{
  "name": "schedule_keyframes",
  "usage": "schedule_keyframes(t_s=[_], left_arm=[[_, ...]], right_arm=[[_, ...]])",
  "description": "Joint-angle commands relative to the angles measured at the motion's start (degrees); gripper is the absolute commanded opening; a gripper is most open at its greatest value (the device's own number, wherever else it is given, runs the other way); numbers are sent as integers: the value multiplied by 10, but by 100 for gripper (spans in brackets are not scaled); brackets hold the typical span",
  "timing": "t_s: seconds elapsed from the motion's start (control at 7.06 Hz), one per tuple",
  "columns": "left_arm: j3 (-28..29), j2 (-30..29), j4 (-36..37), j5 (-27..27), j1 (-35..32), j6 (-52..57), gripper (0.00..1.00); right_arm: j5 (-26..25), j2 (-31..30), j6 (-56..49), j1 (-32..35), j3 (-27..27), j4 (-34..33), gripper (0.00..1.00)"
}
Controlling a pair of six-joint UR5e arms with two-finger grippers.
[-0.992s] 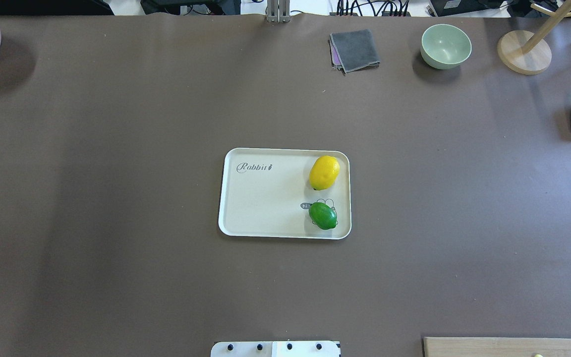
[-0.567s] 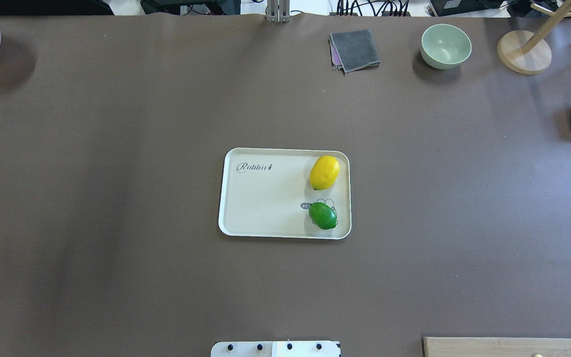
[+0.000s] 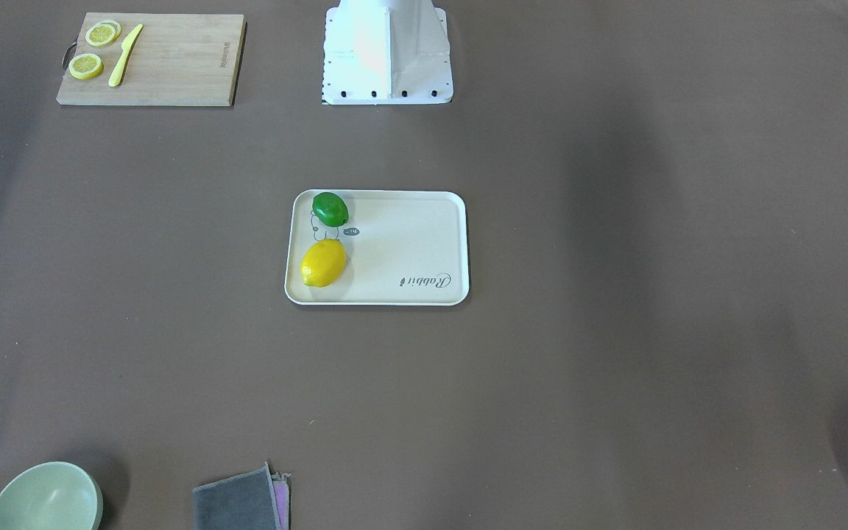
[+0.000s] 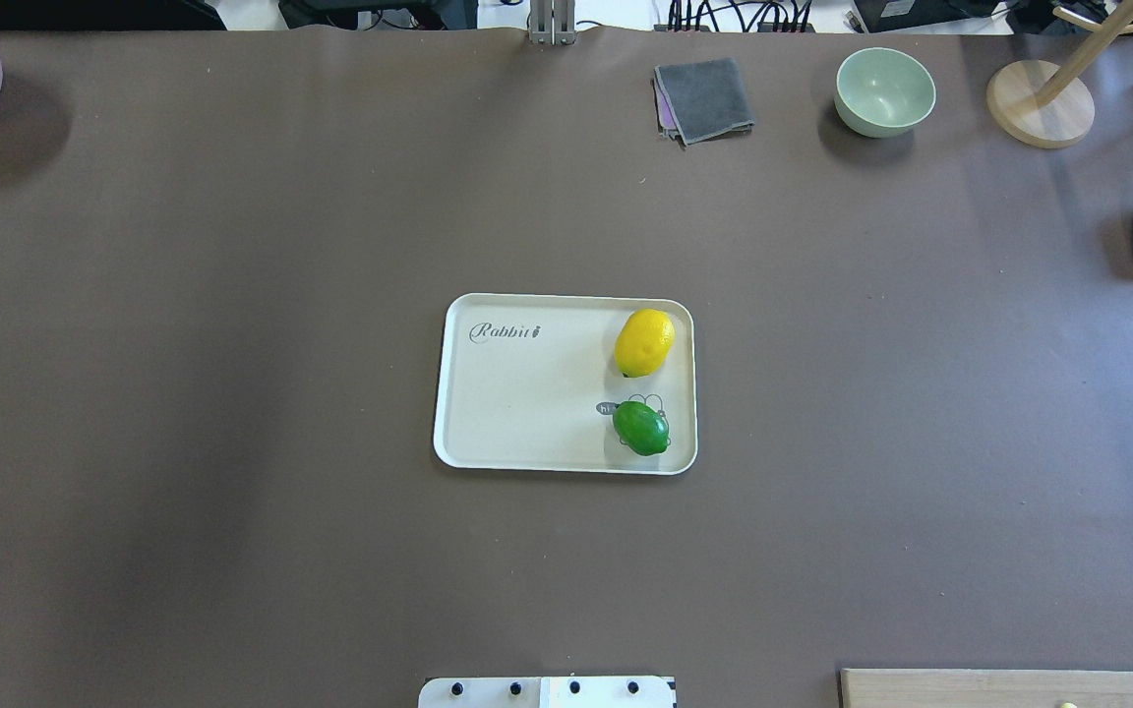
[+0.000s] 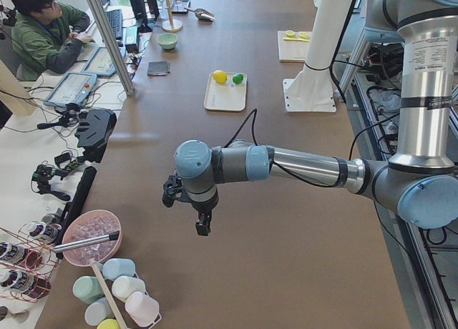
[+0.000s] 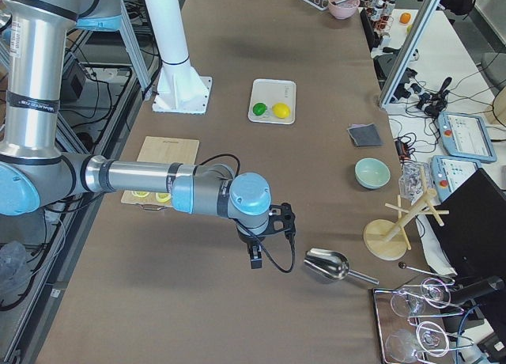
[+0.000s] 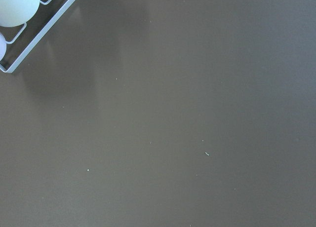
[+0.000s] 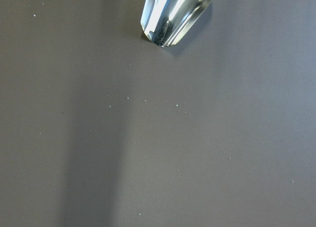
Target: Place all lemons on tray
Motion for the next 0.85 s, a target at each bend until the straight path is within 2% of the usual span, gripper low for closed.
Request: schedule_keyframes(t_s=[0.0, 0.71], left_arm=[[9, 0, -3, -1, -3, 1, 99], [-4, 14, -18, 4, -3, 2, 99]], right_arm=[[-12, -1, 3, 35, 29, -59, 100], [-11, -21, -3, 34, 24, -57, 100]])
